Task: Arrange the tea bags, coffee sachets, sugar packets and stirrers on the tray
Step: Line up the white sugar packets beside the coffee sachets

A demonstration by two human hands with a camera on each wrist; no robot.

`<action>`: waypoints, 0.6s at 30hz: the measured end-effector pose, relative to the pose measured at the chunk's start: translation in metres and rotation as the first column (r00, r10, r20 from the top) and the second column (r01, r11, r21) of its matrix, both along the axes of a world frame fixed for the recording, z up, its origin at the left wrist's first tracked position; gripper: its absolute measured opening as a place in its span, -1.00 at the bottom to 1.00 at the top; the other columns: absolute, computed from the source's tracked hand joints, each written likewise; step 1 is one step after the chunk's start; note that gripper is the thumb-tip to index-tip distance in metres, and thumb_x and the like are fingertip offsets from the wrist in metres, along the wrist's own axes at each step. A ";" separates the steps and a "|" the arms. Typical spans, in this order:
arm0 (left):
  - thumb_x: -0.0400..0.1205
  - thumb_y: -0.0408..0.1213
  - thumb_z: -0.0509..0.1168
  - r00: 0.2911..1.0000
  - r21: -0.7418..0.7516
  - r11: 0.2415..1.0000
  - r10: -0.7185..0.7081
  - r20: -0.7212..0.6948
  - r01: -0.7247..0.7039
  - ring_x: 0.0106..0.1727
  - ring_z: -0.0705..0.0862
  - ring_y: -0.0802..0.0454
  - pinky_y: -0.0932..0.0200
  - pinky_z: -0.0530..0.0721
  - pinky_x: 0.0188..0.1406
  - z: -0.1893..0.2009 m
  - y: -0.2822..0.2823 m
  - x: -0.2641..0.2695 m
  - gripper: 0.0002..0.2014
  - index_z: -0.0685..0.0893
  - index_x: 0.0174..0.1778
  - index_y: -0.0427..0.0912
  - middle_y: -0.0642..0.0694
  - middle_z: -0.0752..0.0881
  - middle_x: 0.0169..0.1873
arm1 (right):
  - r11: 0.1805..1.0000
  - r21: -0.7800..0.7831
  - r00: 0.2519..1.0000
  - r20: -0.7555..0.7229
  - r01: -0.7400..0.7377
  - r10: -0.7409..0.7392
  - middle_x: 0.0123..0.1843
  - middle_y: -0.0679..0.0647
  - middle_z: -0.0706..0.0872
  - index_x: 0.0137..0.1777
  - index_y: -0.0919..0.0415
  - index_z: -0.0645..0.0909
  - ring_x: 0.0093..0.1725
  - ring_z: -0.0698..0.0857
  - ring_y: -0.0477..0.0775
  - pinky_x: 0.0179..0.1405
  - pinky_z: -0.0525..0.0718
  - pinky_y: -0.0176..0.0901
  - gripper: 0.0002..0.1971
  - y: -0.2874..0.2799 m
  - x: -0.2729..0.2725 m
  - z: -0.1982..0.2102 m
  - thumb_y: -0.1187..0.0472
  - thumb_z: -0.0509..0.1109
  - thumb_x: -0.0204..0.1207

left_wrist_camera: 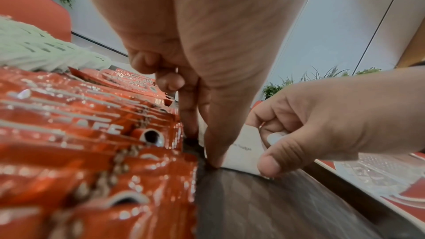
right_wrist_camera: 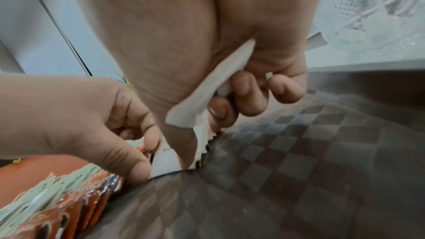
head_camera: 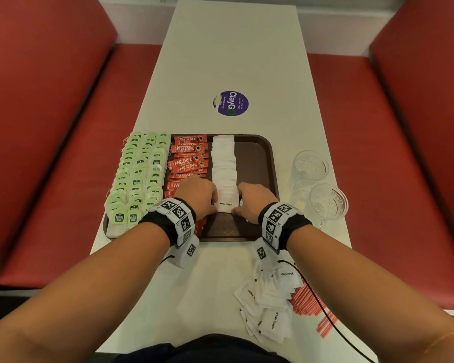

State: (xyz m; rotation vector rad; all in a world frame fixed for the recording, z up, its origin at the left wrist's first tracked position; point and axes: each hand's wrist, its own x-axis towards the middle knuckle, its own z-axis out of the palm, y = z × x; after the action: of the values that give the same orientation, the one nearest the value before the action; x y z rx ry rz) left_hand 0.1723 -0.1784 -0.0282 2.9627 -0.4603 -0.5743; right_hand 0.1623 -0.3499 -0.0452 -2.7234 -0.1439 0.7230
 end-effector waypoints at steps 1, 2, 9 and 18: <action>0.54 0.01 0.48 1.000 -0.003 1.000 0.005 0.001 -0.005 0.10 0.60 -0.01 0.05 0.61 0.09 0.001 0.000 0.000 -0.87 0.74 -0.12 0.07 0.08 0.74 -0.12 | 1.000 0.016 1.000 0.002 0.014 -0.014 0.08 0.06 0.72 0.24 0.12 0.52 0.03 0.72 0.15 0.06 0.72 0.03 -0.58 -0.001 0.000 0.001 -0.09 0.51 0.53; 0.54 0.05 0.46 1.000 -0.004 1.000 0.013 0.013 -0.013 0.09 0.60 -0.01 0.03 0.62 0.09 0.003 0.002 0.000 -0.84 0.74 -0.15 0.07 0.08 0.73 -0.15 | 0.999 0.038 0.999 0.005 0.034 -0.034 0.05 0.07 0.72 0.23 0.13 0.49 0.01 0.72 0.15 0.00 0.70 0.00 -0.61 -0.002 -0.001 0.003 -0.07 0.46 0.57; 0.68 0.24 0.18 0.988 -0.237 0.972 0.035 0.150 0.002 0.01 0.58 0.00 -0.04 0.60 0.12 0.015 0.004 0.004 -0.59 0.80 -0.02 0.04 0.06 0.74 -0.26 | 0.911 0.411 0.999 0.018 0.032 -0.044 -0.07 0.09 0.61 0.25 0.16 0.37 -0.17 0.63 0.08 -0.30 0.54 -0.17 -0.75 -0.009 -0.007 0.017 0.36 0.21 0.61; 0.60 -0.01 0.45 0.999 -0.295 0.954 -0.050 0.005 0.049 -0.23 0.59 0.18 0.26 0.43 -0.33 0.019 0.006 0.003 -0.76 0.77 0.11 -0.01 0.15 0.66 -0.27 | 0.847 0.524 0.980 0.108 0.085 -0.166 0.06 -0.02 0.72 0.16 0.03 0.61 -0.01 0.72 -0.08 -0.04 0.71 -0.34 -0.75 -0.012 -0.007 0.018 0.35 0.42 0.58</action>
State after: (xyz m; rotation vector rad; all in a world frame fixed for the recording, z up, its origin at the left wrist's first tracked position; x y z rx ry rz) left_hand 0.1753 -0.1721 -0.0097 2.6723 -0.5668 -0.4674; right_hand 0.1554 -0.3615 -0.0273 -2.2353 -0.1645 0.3684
